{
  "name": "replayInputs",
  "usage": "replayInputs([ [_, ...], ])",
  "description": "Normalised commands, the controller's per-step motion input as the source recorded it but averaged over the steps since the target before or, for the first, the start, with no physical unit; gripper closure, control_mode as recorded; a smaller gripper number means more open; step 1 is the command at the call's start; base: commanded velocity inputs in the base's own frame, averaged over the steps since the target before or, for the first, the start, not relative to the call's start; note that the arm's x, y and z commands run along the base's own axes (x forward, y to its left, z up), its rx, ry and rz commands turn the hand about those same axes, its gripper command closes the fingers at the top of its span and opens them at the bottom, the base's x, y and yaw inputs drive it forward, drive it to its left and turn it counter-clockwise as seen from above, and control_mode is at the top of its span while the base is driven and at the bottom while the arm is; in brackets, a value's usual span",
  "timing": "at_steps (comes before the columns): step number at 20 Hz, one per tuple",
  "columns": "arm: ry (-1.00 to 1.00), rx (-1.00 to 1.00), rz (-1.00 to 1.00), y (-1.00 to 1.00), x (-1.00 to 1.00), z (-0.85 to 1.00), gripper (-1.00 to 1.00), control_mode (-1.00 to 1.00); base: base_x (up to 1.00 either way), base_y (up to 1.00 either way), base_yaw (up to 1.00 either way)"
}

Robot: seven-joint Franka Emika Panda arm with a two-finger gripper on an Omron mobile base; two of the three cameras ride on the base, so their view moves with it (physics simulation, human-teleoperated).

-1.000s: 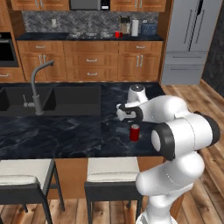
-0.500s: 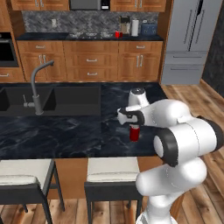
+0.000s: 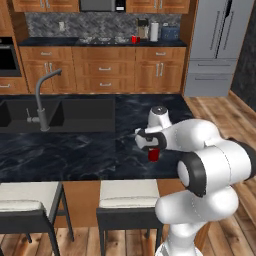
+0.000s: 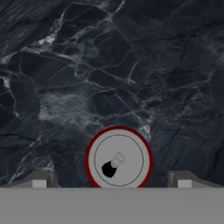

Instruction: Four empty soda cans are scattered around the kitchen. Gather all the cans and cluster them next to the stove for recycling.

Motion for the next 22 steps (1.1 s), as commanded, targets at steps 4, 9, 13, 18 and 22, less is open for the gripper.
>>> replayInputs([
  [4,0.0,0.01,0.0,0.0,0.14,-0.13,-1.0,-1.0,0.0,0.0,0.0],
  [9,0.0,0.02,0.0,0.0,0.14,-0.08,-1.0,-1.0,0.0,0.0,0.0],
  [13,0.0,0.02,0.0,-0.03,0.08,-0.09,-1.0,-1.0,0.0,0.0,0.0],
  [18,0.0,0.04,0.0,-0.2,-0.07,-0.16,-1.0,-1.0,0.0,0.0,0.0],
  [22,-0.01,0.04,0.0,-0.29,-0.16,-0.18,-1.0,-1.0,0.0,0.0,0.0],
])
